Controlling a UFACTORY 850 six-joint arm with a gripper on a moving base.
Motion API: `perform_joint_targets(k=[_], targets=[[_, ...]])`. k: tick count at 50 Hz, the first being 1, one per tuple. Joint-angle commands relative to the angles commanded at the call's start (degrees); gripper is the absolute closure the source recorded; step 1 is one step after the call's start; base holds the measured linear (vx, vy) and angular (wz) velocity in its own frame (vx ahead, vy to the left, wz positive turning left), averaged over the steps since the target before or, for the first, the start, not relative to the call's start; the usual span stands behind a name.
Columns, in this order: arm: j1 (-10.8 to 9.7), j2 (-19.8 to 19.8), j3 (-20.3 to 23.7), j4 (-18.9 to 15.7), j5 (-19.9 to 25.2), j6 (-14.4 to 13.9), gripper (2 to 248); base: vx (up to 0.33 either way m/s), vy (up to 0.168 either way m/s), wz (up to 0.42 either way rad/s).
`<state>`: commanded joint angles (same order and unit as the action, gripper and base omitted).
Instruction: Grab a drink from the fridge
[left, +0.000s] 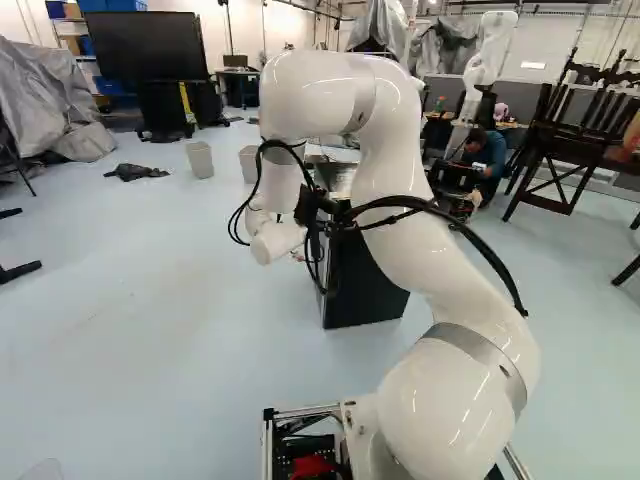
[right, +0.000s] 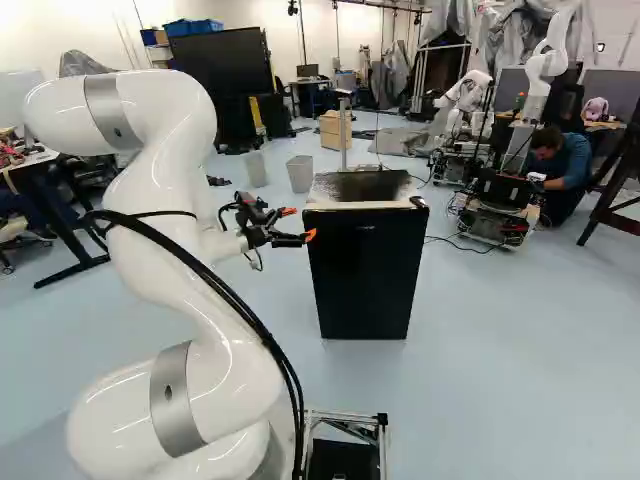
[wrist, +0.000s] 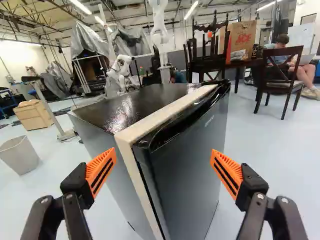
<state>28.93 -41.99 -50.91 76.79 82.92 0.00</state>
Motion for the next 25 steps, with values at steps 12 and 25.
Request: perform_joint_targets(k=[12,25], targets=[[-0.53,-0.01,-0.03,0.0,0.0,0.0,3,0.0,0.0,0.0],[-1.09,-0.03,-0.06,0.0,-0.73,0.0,3,0.0,0.0,0.0]])
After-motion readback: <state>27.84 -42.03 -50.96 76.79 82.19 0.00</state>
